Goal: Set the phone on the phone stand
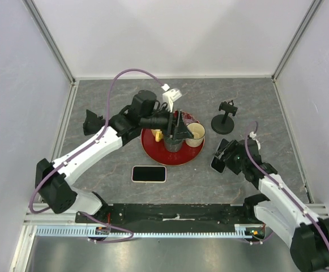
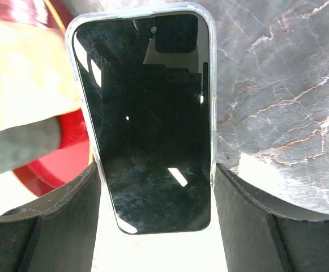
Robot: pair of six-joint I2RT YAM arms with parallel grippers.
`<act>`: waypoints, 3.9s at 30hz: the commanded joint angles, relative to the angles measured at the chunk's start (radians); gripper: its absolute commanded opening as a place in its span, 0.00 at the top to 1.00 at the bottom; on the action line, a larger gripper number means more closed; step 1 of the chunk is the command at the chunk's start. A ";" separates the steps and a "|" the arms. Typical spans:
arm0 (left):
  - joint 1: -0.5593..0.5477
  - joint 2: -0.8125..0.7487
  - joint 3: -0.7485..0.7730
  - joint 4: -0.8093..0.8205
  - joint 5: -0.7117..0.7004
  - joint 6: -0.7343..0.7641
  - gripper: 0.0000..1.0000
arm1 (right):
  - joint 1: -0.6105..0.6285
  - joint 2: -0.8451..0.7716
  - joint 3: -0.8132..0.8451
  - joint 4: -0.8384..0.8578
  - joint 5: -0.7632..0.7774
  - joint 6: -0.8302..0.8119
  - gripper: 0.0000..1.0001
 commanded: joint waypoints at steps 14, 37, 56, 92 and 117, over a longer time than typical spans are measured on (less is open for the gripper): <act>-0.210 0.120 0.076 0.001 -0.201 0.165 0.31 | 0.001 -0.627 -0.115 0.344 -0.032 0.100 1.00; -0.226 0.033 0.012 0.036 -0.338 0.236 0.32 | 0.422 -0.249 0.088 0.630 0.241 0.215 1.00; -0.224 -0.132 -0.081 0.137 -0.422 0.281 0.98 | 0.576 -0.249 0.272 0.279 0.447 0.000 0.02; -0.084 -0.237 -0.393 1.162 0.365 -0.296 0.98 | 0.578 -0.321 0.283 0.481 -0.337 -0.492 0.11; -0.086 -0.232 -0.381 1.065 0.253 -0.324 0.98 | 0.578 -0.246 0.286 0.547 -0.222 -0.463 0.67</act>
